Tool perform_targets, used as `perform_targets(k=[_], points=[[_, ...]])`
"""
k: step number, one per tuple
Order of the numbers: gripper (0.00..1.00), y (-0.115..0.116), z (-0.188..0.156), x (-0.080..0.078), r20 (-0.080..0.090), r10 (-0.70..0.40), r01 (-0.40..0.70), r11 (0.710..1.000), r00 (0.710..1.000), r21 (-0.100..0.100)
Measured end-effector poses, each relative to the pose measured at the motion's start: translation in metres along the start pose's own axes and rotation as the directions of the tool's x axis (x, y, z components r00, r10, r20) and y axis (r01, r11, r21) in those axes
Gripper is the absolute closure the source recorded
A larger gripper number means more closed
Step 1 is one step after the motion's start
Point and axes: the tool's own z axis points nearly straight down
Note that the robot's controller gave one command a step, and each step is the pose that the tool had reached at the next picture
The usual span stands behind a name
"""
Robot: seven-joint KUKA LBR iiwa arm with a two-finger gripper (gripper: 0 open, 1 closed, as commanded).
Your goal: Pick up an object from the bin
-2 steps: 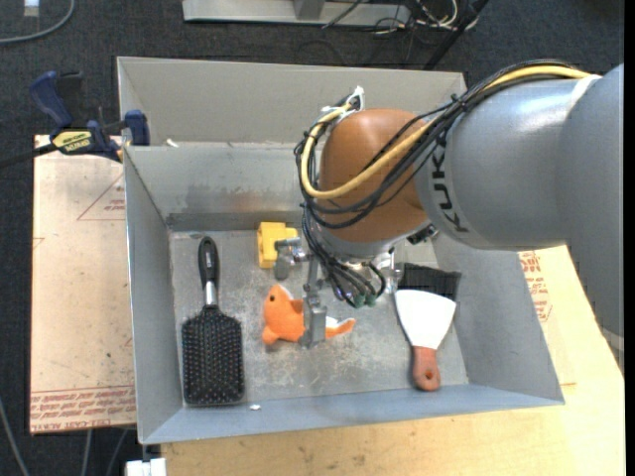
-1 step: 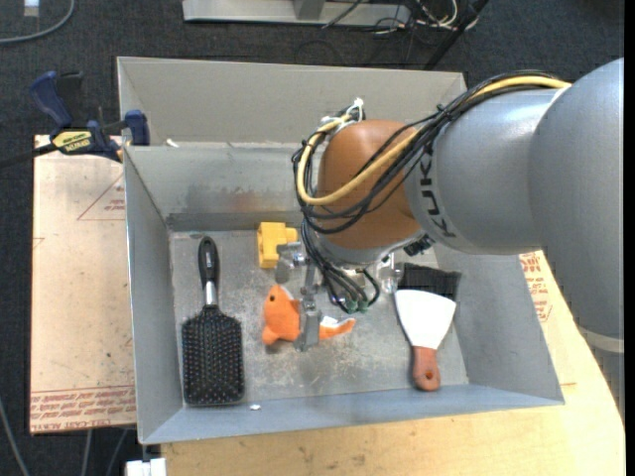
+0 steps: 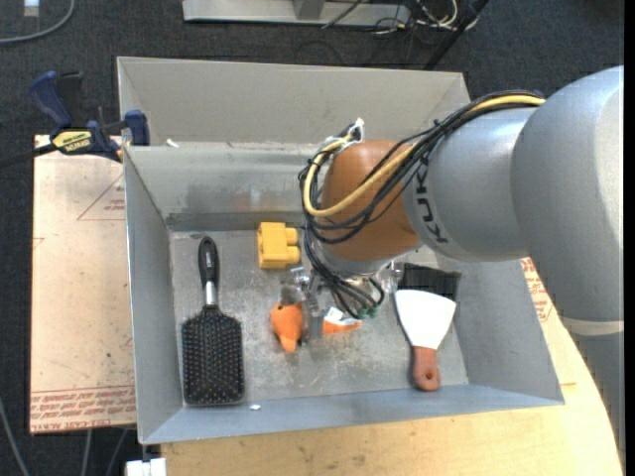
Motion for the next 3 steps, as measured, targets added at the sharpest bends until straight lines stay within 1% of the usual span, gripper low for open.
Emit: perform_targets(k=[1, 2, 3], points=[[1.00, 0.000, 0.000, 0.000, 0.000, 0.000, 0.000, 1.000, 1.000, 0.000], [1.00, 0.009, -0.078, -0.006, 0.003, -0.006, 0.006, 1.000, 1.000, -0.001], [1.00, 0.009, -0.077, -0.006, 0.003, -0.006, 0.006, 1.000, 1.000, -0.001]])
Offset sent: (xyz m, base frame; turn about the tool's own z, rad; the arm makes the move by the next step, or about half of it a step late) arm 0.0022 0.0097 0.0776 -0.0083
